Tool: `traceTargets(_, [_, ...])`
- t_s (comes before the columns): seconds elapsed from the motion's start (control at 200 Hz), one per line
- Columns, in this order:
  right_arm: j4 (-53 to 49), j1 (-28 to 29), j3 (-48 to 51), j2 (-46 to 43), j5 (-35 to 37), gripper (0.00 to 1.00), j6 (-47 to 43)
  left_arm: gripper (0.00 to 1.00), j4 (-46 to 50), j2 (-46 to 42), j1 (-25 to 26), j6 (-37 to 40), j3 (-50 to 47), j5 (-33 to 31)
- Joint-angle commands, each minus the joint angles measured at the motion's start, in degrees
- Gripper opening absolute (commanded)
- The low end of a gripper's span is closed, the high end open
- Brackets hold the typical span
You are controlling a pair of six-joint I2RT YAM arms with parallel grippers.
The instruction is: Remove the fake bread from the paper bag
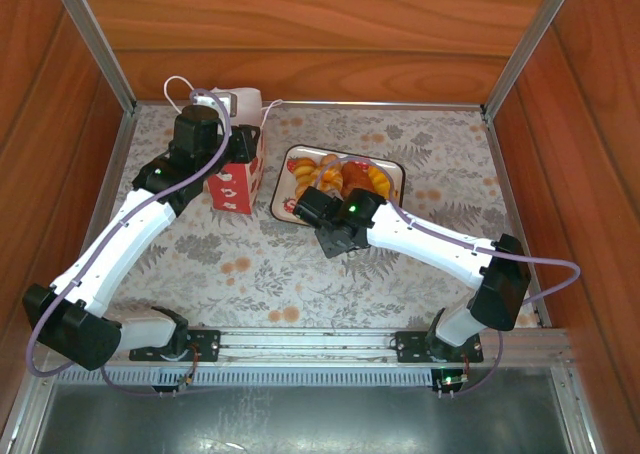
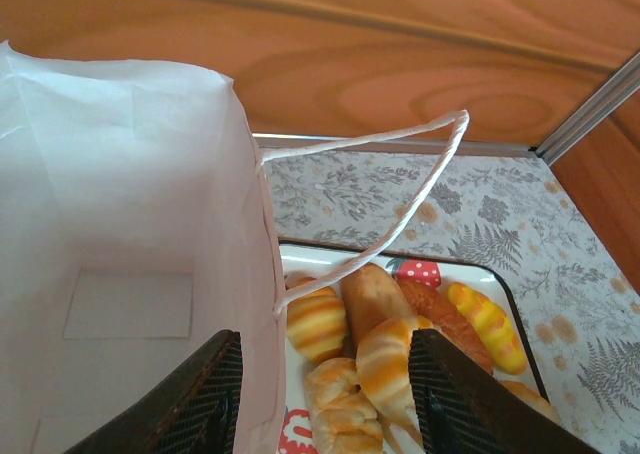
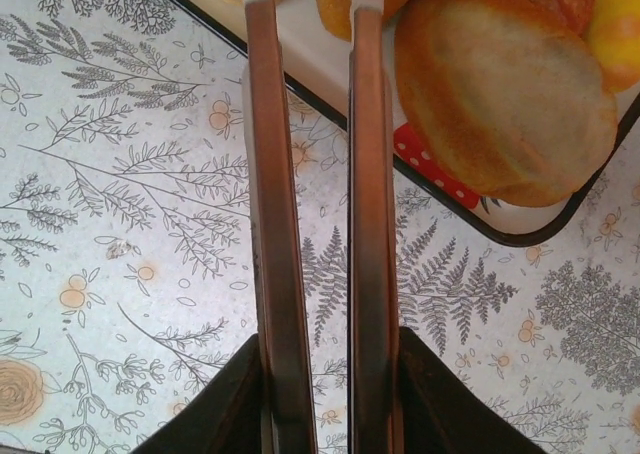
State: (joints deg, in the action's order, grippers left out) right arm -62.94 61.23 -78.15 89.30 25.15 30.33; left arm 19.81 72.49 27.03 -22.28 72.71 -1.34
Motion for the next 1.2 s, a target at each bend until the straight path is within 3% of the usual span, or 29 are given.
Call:
traceTargets(0.0, [0.18, 0.47, 0.81, -0.01, 0.43, 0.34, 0.24, 0.50, 1.02, -0.25, 0.31, 0.93, 1.87, -0.57])
traceTargets(0.455, [0.28, 0.47, -1.13, 0.14, -1.50, 0.32, -0.15, 0.50, 1.09, -1.31, 0.36, 1.62, 1.35, -2.15])
traceTargets(0.68, [-0.09, 0.47, -1.32, -3.74, -3.77, 0.30, -1.14, 0.50, 1.19, -3.37, 0.22, 3.02, 0.86, -5.81])
traceTargets(0.87, [-1.70, 0.47, -2.65, -5.73, -4.05, 0.20, -1.48, 0.50, 1.48, -4.42, -0.46, 3.52, 1.10, -7.00])
traceTargets(1.194, [-5.26, 0.51, -6.52, -15.68, 0.30, 0.17, -1.94, 0.50, 2.06, -10.01, -1.44, 5.17, -0.05, -11.59])
